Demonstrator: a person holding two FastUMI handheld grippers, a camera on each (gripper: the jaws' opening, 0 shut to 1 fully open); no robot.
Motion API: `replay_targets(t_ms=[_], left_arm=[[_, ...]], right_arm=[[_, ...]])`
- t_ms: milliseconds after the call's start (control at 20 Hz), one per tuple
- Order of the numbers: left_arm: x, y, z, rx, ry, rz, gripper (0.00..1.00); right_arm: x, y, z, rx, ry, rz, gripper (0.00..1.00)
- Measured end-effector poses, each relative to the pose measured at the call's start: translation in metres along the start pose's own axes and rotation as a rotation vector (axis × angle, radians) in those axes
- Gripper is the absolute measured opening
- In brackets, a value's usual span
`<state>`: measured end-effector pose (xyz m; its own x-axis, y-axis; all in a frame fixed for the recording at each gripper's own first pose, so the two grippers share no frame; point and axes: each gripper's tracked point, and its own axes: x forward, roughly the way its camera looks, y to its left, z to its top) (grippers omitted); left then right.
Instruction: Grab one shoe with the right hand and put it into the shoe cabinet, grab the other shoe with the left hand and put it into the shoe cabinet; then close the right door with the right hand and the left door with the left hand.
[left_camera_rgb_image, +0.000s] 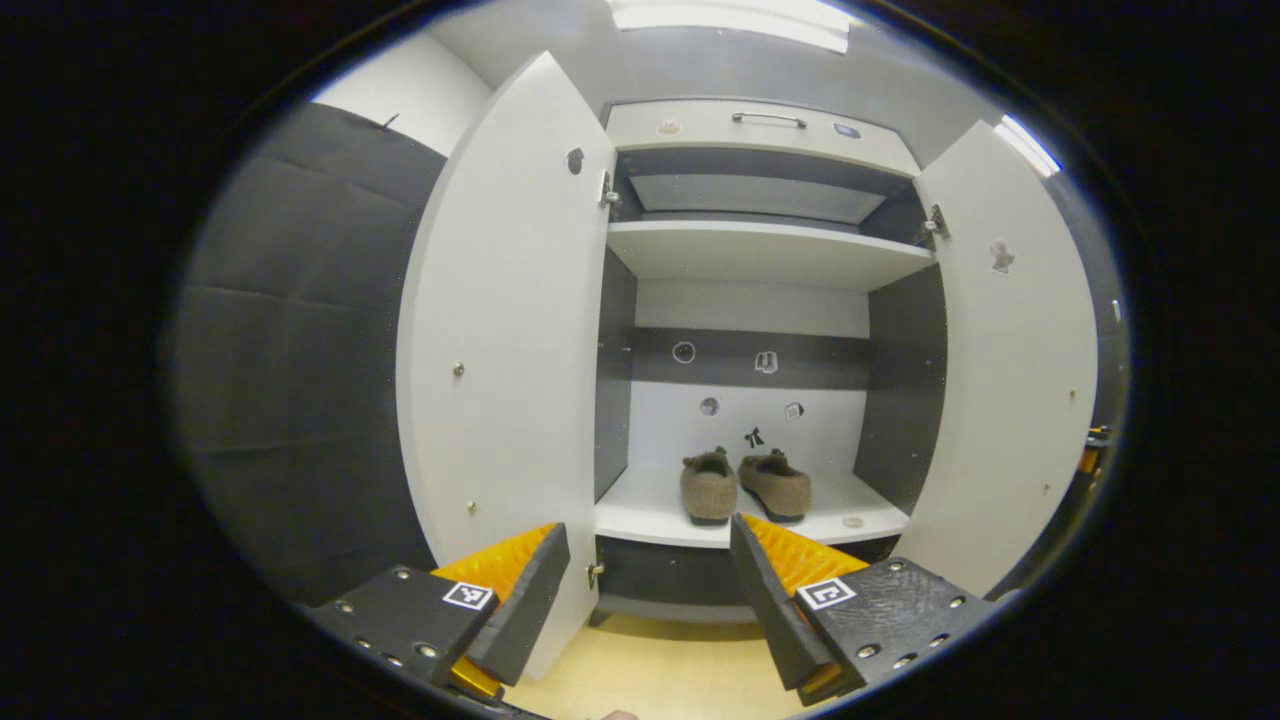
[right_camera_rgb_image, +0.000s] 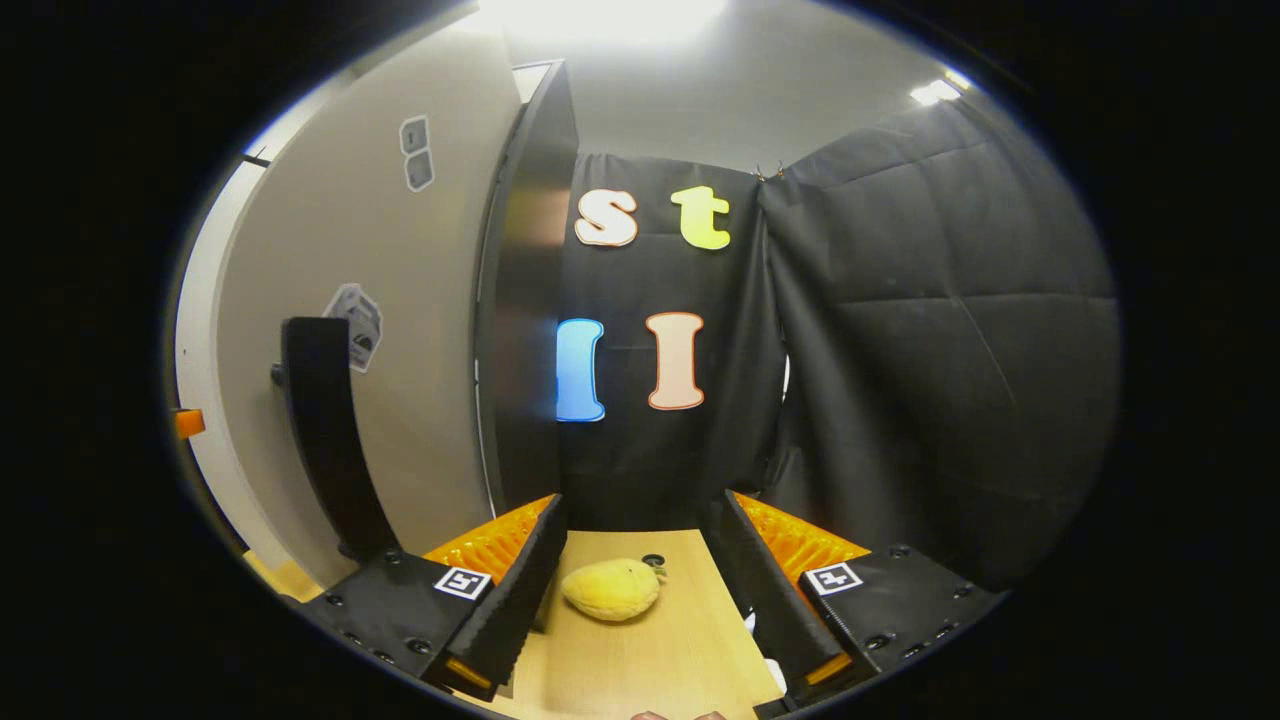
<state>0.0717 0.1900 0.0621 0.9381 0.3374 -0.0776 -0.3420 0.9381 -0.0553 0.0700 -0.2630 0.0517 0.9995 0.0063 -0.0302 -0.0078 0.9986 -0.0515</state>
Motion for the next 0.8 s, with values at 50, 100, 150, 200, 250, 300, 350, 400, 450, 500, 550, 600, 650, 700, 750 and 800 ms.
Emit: replay_targets(t_ms=[50,100,150,200,250,300,350,400,450,500,550,600,650,700,750,800], left_arm=[[0.003,-0.004,-0.002,-0.017,0.008,-0.03,0.98],[0.006,-0.009,-0.002,-0.035,0.01,-0.06,0.98],[0.008,-0.01,-0.001,-0.05,0.01,-0.081,0.98],[0.011,-0.01,-0.002,-0.057,0.009,-0.098,0.98],[0.012,-0.009,0.0,-0.055,0.008,-0.109,0.98],[0.011,-0.007,0.001,-0.046,0.008,-0.116,0.98],[0.01,-0.003,0.001,-0.031,0.01,-0.125,0.93],[0.01,0.002,-0.001,-0.014,0.012,-0.129,0.98],[0.009,0.007,-0.002,-0.004,0.014,-0.134,0.93],[0.008,0.01,-0.004,-0.003,0.014,-0.145,0.93],[0.006,0.011,-0.005,-0.011,0.012,-0.161,0.93],[0.004,0.013,-0.007,-0.022,0.011,-0.175,0.98],[0.002,0.014,-0.009,-0.033,0.012,-0.188,0.98],[0.0,0.017,-0.011,-0.043,0.012,-0.201,0.93],[-0.002,0.02,-0.012,-0.048,0.013,-0.212,0.93],[-0.006,0.025,-0.012,-0.05,0.008,-0.216,0.93]], right_arm=[[-0.004,0.006,0.002,0.008,0.003,0.004,0.92],[-0.008,0.011,0.004,0.013,0.004,0.004,0.92],[-0.011,0.016,0.007,0.017,0.002,-0.001,0.92],[-0.015,0.023,0.012,0.012,-0.007,-0.006,0.92],[-0.017,0.031,0.018,0.0,-0.014,-0.011,0.92],[-0.023,0.03,0.022,-0.023,-0.021,-0.058,0.92],[-0.022,0.027,0.025,-0.036,-0.026,-0.093,0.89],[-0.026,0.027,0.029,-0.037,-0.031,-0.11,0.89],[-0.029,0.034,0.03,-0.021,-0.033,-0.105,0.89],[-0.032,0.038,0.031,0.005,-0.038,-0.105,0.87],[-0.036,0.042,0.032,0.032,-0.047,-0.101,0.91],[-0.038,0.049,0.034,0.045,-0.052,-0.097,0.85],[-0.04,0.051,0.035,0.032,-0.059,-0.11,0.89],[-0.041,0.056,0.037,0.013,-0.067,-0.118,0.8],[-0.043,0.063,0.037,0.005,-0.072,-0.119,0.8],[-0.044,0.072,0.037,0.011,-0.073,-0.11,0.86]])
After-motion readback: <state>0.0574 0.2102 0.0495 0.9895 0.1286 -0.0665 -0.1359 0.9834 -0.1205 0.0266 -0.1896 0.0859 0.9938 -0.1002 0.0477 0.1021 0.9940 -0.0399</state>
